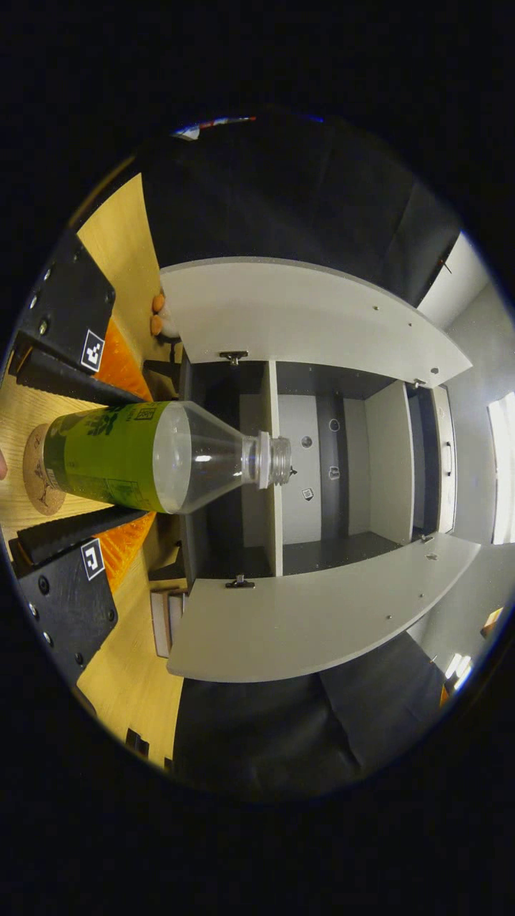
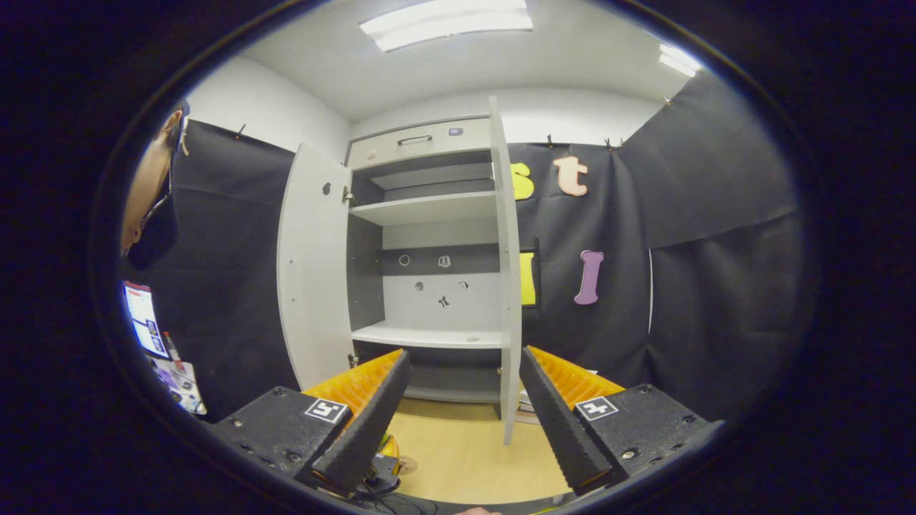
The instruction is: Grasp the bottle in the cabinet with the left hand and place it on the coaster, then close the right door with the right hand and the left door with the left hand.
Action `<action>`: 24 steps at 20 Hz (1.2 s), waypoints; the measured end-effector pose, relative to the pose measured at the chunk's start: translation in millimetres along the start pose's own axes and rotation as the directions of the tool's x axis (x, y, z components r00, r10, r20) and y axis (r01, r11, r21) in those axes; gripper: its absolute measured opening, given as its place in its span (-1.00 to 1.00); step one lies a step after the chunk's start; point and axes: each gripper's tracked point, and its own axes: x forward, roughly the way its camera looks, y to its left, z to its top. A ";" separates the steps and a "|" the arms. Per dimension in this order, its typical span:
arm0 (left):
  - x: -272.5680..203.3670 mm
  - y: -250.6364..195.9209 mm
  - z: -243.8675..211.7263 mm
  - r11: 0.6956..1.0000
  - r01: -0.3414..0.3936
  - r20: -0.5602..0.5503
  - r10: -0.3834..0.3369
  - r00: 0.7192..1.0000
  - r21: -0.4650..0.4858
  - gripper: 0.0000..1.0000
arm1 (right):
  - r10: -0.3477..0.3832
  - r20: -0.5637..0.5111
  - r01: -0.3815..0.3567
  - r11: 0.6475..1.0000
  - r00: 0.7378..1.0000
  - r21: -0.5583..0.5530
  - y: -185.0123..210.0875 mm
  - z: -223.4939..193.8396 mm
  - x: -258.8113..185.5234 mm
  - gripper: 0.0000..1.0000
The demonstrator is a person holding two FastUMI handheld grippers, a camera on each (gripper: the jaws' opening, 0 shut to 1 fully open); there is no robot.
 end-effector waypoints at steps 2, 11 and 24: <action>1.5 -2.9 -8.4 1.000 0.010 -0.006 -0.010 1.000 -0.018 0.39 | -0.006 -0.009 0.006 1.000 1.000 -0.001 1.4 -1.4 -0.4 0.96; -2.2 3.4 -46.3 0.997 -0.002 -0.076 -0.004 0.997 -0.077 0.39 | -0.012 -0.048 0.011 0.999 0.999 -0.030 10.2 -7.8 4.3 1.00; 9.6 -2.9 -39.7 0.998 0.045 -0.051 -0.048 0.998 -0.054 0.63 | 0.011 -0.082 -0.010 1.000 0.997 0.001 13.2 -22.1 9.5 1.00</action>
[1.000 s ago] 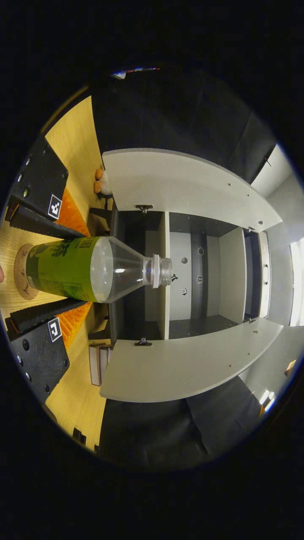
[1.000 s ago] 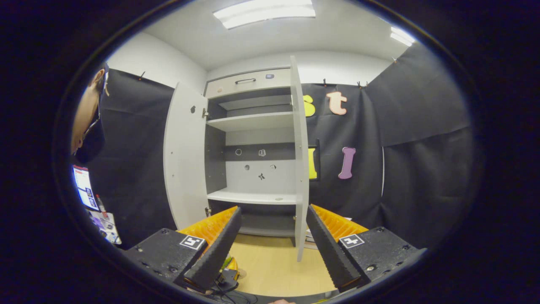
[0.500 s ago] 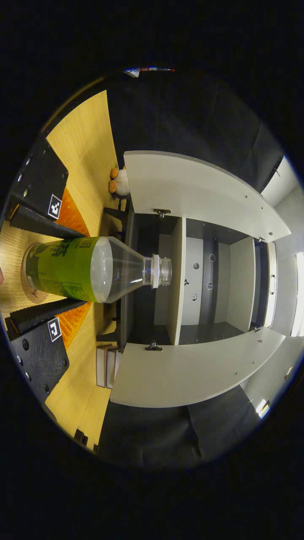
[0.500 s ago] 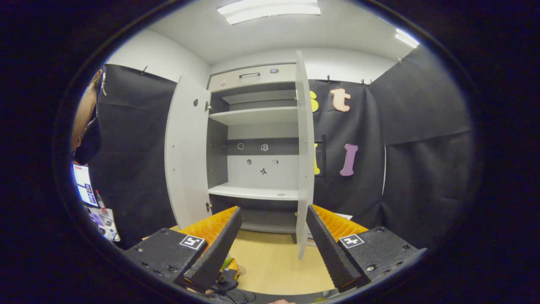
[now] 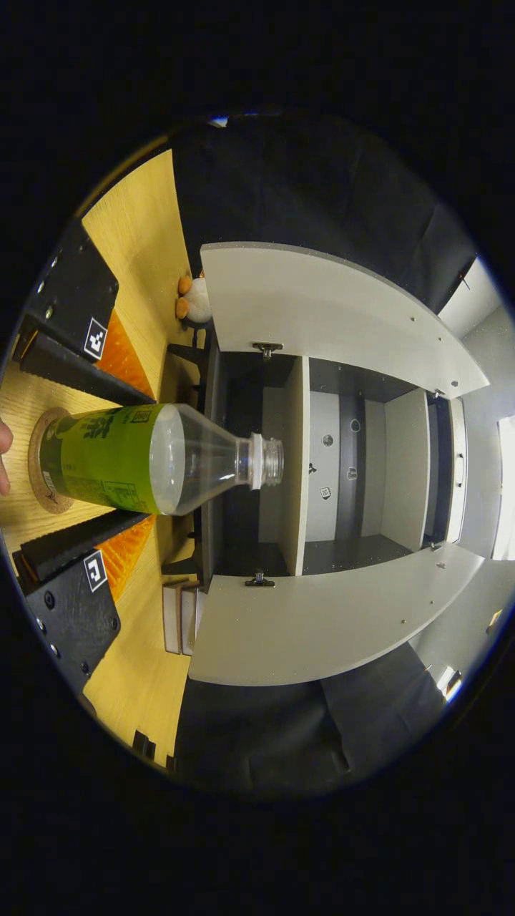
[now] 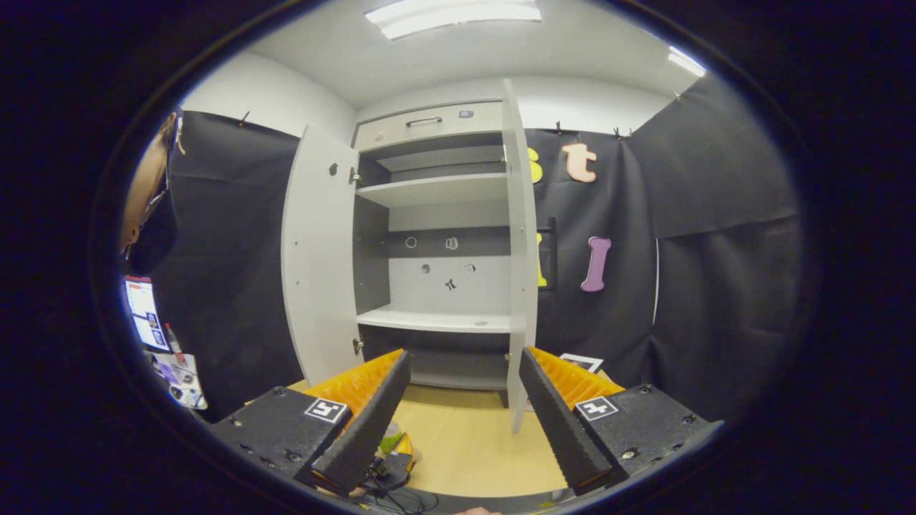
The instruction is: Grasp the bottle in the cabinet with the left hand and place it on the coaster, then close the right door with the right hand and the left door with the left hand.
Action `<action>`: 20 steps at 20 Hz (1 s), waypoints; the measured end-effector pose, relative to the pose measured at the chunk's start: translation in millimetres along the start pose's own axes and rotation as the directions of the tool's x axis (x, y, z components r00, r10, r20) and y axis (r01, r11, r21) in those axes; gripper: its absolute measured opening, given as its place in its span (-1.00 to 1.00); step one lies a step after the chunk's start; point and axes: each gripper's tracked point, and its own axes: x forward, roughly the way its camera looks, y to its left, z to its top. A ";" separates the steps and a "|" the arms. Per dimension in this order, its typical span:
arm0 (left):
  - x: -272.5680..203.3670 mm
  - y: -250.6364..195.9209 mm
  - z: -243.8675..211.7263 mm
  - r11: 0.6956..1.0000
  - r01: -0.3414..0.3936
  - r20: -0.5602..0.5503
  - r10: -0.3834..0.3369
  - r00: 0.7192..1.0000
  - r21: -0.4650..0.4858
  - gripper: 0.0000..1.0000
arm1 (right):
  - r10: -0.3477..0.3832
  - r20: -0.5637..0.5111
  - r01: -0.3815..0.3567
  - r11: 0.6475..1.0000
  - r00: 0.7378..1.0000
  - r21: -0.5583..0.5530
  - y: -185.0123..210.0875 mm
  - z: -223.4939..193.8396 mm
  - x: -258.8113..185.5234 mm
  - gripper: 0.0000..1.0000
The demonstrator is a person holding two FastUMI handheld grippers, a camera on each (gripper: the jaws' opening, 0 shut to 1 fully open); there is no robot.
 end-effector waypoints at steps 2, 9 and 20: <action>-0.8 1.1 5.7 1.000 0.007 -0.008 -0.007 1.000 -0.012 0.82 | 0.007 -0.017 -0.007 1.000 1.000 0.017 -0.4 -5.5 3.6 1.00; -13.7 8.6 88.9 0.999 0.044 0.083 -0.043 0.996 -0.014 0.88 | 0.003 -0.003 -0.003 0.999 1.000 0.048 -17.9 -14.0 16.1 1.00; -61.2 -14.7 190.3 0.990 0.123 0.061 -0.118 0.991 -0.076 0.88 | -0.117 0.115 0.102 0.986 0.986 0.131 -99.3 3.7 67.2 1.00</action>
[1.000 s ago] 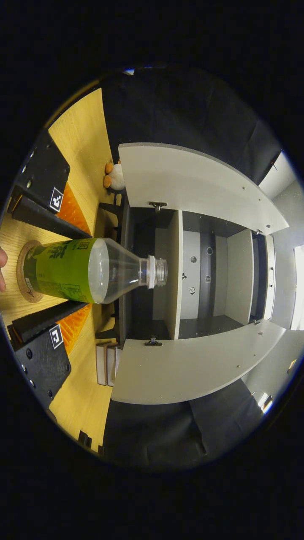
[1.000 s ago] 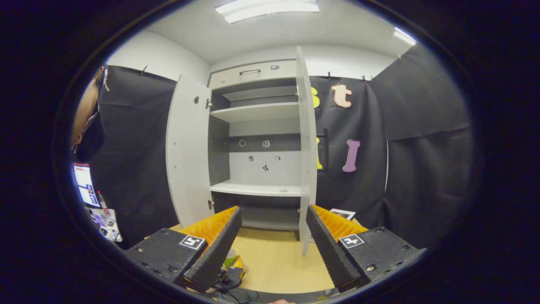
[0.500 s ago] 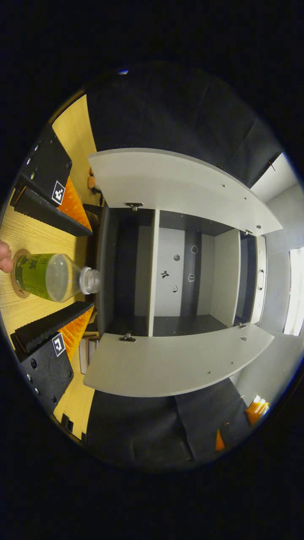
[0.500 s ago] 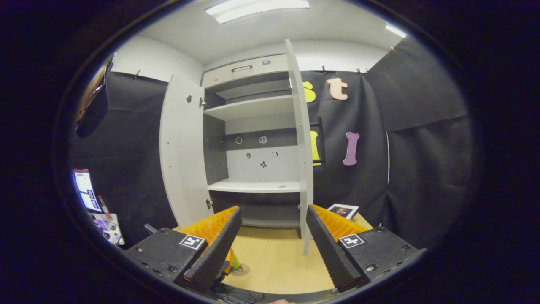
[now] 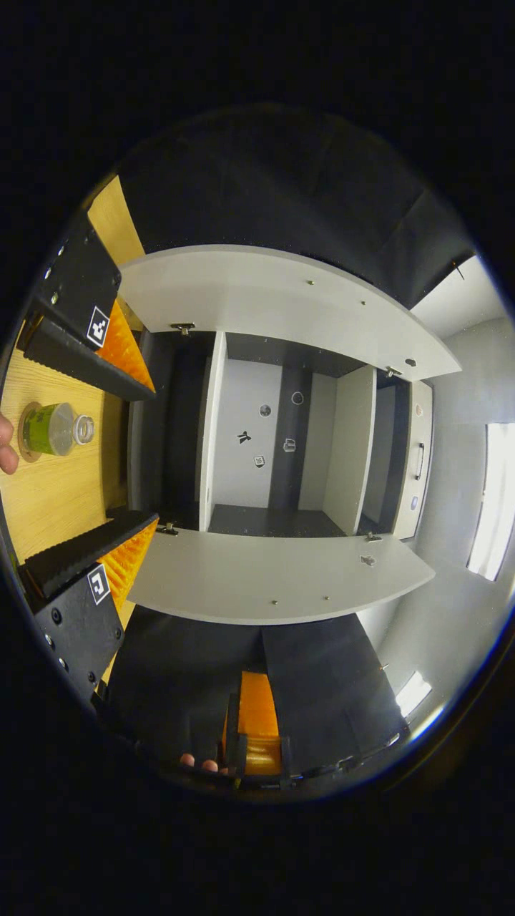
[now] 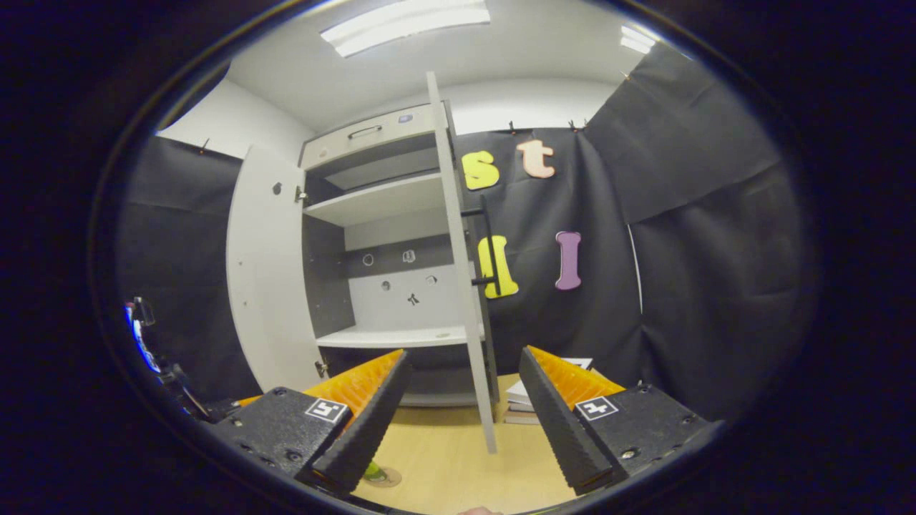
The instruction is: Grasp the bottle in the cabinet with the left hand and place it on the coaster, then close the right door with the right hand and the left door with the left hand.
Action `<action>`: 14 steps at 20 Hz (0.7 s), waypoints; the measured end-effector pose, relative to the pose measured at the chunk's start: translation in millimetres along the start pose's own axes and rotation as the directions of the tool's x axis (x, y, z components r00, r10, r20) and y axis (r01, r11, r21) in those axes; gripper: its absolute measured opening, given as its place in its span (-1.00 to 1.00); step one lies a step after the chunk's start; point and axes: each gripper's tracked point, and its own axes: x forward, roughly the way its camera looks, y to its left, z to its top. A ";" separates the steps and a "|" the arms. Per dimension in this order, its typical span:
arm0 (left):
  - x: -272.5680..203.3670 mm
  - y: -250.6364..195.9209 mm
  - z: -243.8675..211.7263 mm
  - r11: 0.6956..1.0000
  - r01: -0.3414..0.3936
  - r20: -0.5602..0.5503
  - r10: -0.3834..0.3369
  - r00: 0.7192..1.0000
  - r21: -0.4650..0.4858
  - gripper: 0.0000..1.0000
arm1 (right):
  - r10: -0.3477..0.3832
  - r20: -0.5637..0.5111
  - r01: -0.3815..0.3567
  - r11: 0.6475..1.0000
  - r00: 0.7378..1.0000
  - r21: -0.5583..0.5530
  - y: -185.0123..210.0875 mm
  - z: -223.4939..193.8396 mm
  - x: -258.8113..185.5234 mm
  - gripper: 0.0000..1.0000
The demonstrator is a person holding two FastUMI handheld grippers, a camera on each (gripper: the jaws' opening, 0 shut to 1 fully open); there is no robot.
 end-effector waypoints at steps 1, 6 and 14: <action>-5.1 2.0 0.7 1.000 -0.010 -0.011 0.010 1.000 -0.004 0.87 | -0.023 0.004 0.023 1.000 1.000 0.003 -12.4 11.6 13.5 1.00; -21.1 16.9 -6.0 0.999 -0.043 -0.051 0.044 0.998 0.014 0.88 | -0.058 0.053 0.059 0.998 0.997 -0.026 -50.5 68.8 77.9 1.00; -37.0 36.4 -14.1 0.994 -0.113 -0.076 0.113 0.991 0.002 0.88 | -0.062 0.056 0.069 0.988 0.996 -0.139 -53.6 89.2 117.7 0.99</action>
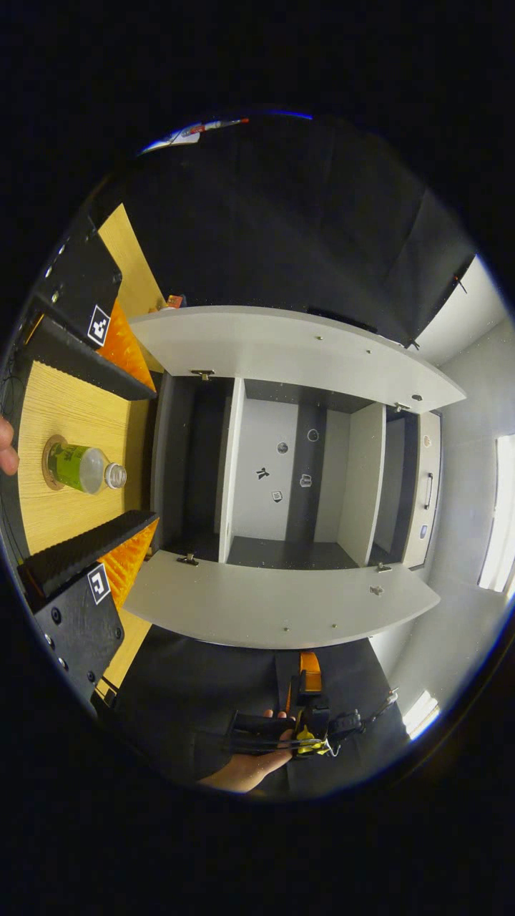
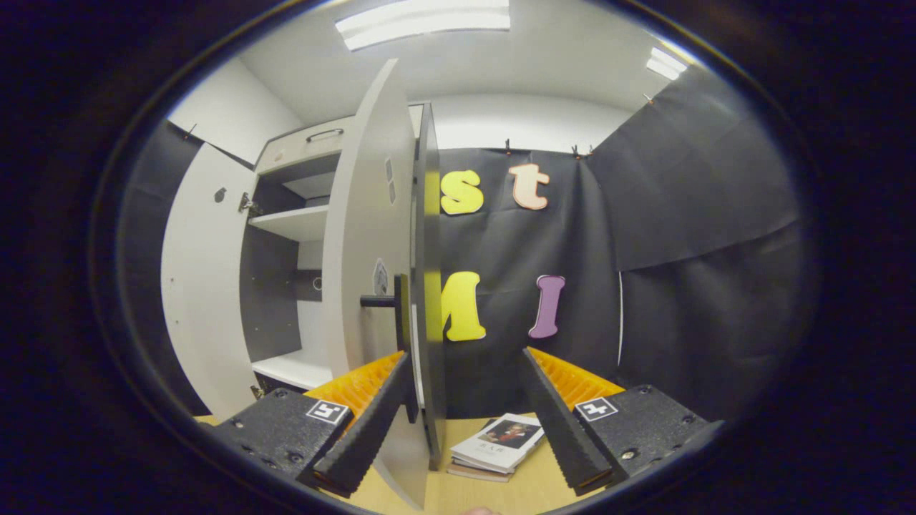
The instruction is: Grasp the bottle in the cabinet with the left hand and place it on the coaster, then close the right door with the right hand and the left door with the left hand.
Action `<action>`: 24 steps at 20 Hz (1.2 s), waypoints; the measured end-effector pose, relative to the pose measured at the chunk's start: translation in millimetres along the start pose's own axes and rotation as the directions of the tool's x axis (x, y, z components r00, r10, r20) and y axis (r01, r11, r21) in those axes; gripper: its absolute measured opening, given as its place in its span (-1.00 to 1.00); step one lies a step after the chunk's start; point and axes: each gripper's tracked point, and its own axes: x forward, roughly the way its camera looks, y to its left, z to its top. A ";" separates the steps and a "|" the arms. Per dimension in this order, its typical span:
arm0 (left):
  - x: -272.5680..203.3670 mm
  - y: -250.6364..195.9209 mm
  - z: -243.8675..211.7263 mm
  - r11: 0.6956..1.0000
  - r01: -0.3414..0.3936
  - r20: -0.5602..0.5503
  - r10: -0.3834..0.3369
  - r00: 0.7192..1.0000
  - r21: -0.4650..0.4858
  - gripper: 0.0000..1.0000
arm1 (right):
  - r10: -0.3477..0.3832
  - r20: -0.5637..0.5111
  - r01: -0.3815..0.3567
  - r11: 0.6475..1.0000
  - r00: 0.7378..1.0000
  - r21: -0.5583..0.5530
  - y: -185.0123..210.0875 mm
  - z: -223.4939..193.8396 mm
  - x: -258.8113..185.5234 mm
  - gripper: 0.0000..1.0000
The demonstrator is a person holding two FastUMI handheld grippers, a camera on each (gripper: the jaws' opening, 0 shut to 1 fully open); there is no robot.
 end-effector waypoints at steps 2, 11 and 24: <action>-0.8 3.9 1.8 1.000 -0.010 0.004 0.010 1.000 0.003 0.88 | -0.013 0.031 0.014 1.000 0.999 -0.028 -0.8 7.4 0.6 0.99; -9.4 16.4 3.6 0.999 -0.034 0.003 0.034 0.999 0.014 0.89 | -0.021 -0.011 0.020 0.998 1.000 -0.059 23.8 4.5 9.2 0.85; -21.2 47.5 2.5 0.996 -0.085 -0.007 0.085 0.996 0.015 0.87 | 0.173 -0.059 -0.174 0.984 0.983 -0.019 161.9 -17.3 35.5 0.86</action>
